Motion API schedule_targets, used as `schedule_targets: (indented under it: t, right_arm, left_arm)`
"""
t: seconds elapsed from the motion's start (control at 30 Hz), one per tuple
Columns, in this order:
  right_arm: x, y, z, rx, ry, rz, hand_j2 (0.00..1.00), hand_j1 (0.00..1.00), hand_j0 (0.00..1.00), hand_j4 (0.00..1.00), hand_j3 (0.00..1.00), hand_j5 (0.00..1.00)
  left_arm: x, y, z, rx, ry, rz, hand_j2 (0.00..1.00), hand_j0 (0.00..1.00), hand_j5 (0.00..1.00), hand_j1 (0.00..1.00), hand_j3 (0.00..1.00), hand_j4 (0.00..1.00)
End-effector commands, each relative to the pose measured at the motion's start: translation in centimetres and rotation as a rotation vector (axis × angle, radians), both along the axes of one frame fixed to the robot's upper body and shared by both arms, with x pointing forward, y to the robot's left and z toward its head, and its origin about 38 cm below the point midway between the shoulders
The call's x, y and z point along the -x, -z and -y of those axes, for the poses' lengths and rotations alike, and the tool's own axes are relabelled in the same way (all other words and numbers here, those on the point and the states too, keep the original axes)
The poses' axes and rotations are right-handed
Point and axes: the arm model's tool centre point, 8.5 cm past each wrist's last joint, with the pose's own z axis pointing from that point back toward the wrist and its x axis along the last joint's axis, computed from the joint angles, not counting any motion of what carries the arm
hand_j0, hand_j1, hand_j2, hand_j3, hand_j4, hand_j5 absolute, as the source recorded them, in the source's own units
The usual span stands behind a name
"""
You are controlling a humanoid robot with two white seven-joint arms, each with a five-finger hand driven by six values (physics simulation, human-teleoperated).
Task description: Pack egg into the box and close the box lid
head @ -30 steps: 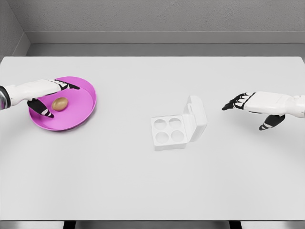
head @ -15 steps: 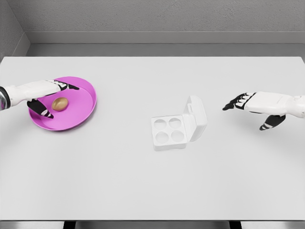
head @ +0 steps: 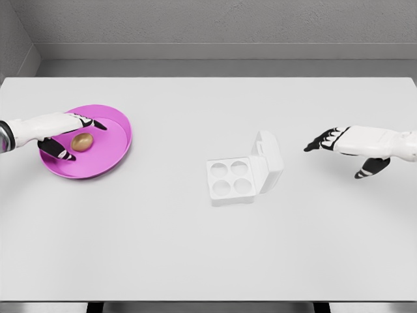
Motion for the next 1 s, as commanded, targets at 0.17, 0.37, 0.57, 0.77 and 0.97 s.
schedule_targets:
  t: [0.17, 0.37, 0.57, 0.77, 0.97]
  right_arm:
    - [0.05, -0.1, 0.02, -0.002, 0.001, 0.0, 1.0, 1.0, 1.0, 1.0, 1.0, 1.0]
    - [0.06, -0.12, 0.08, -0.001, 0.002, 0.0, 1.0, 1.0, 1.0, 1.0, 1.0, 1.0]
    - [0.08, -0.08, -0.04, -0.002, -0.001, -0.001, 1.0, 1.0, 1.0, 1.0, 1.0, 1.0]
    - [0.07, -0.18, -0.13, -0.002, -0.004, 0.002, 1.0, 1.0, 1.0, 1.0, 1.0, 1.0]
    - [0.02, -0.32, -0.19, -0.003, -0.006, 0.005, 1.0, 1.0, 1.0, 1.0, 1.0, 1.0]
  left_arm:
    - [0.08, 0.15, 0.01, 0.002, -0.001, -0.005, 0.76, 0.76, 0.76, 0.76, 0.76, 0.76]
    - [0.11, 0.22, 0.0, 0.002, -0.001, -0.007, 0.67, 0.67, 0.67, 0.67, 0.67, 0.67]
    - [0.33, 0.65, 0.03, -0.001, 0.002, -0.018, 0.61, 0.61, 0.61, 0.61, 0.61, 0.61]
    - [0.31, 0.63, 0.14, 0.008, 0.004, -0.019, 0.54, 0.54, 0.54, 0.54, 0.54, 0.54]
    - [0.27, 0.56, 0.15, 0.008, 0.004, -0.018, 0.47, 0.47, 0.47, 0.47, 0.47, 0.47]
